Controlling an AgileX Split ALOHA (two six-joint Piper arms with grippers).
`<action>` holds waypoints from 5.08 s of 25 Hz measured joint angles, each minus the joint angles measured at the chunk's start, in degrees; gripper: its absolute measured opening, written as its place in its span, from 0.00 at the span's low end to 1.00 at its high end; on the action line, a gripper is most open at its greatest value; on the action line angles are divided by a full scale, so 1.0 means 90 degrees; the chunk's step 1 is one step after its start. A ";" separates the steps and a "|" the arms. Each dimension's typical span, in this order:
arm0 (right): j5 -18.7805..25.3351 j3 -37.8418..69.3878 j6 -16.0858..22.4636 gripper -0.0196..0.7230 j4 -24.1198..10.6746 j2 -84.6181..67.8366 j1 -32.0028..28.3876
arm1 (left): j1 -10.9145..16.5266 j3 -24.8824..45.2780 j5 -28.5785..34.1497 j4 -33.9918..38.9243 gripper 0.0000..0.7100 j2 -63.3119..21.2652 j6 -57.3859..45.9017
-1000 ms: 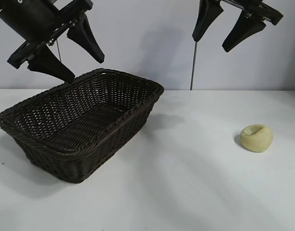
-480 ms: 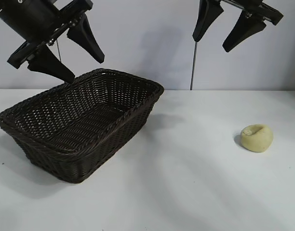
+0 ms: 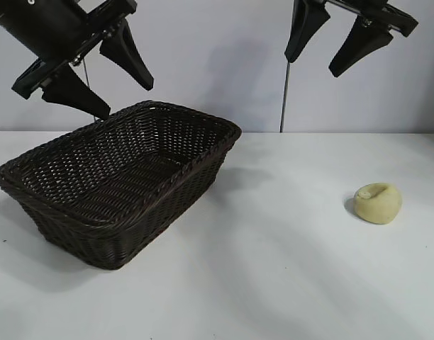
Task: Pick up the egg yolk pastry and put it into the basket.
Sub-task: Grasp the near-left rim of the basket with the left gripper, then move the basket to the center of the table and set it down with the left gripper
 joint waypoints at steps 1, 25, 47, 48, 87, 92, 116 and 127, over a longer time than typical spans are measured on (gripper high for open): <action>0.0000 0.0000 0.0000 0.69 0.0000 0.0000 0.0000 | 0.0000 0.0000 0.0034 0.0006 0.71 -0.0124 -0.0076; 0.0011 0.0000 0.0000 0.69 -0.0019 0.0000 0.0000 | 0.0000 0.1545 0.0830 0.2545 0.71 -0.1845 -0.4143; 0.0019 0.0000 0.0007 0.69 -0.0019 0.0000 0.0000 | -0.0473 0.3253 -0.1681 0.2538 0.71 -0.1390 -0.6548; 0.0025 0.0000 0.0007 0.69 -0.0019 0.0000 0.0000 | -0.0473 0.3253 -0.1697 0.2677 0.71 -0.1382 -0.6710; 0.0021 0.0000 0.0121 0.69 -0.0135 0.0000 0.0000 | -0.0473 0.3253 -0.2719 0.3595 0.14 -0.0247 -0.7904; 0.0021 0.0000 0.0121 0.69 -0.0135 0.0000 0.0000 | -0.0430 0.3192 -0.2345 0.3673 0.14 -0.0727 -0.7790; 0.0021 0.0000 0.0123 0.69 -0.0135 0.0000 0.0000 | 0.0072 -0.0087 0.0610 0.2170 0.14 0.0774 -0.1887; 0.0014 0.0000 0.0141 0.69 -0.0135 0.0000 0.0000 | 0.0072 -0.0451 0.0563 0.2158 0.14 0.1481 -0.1398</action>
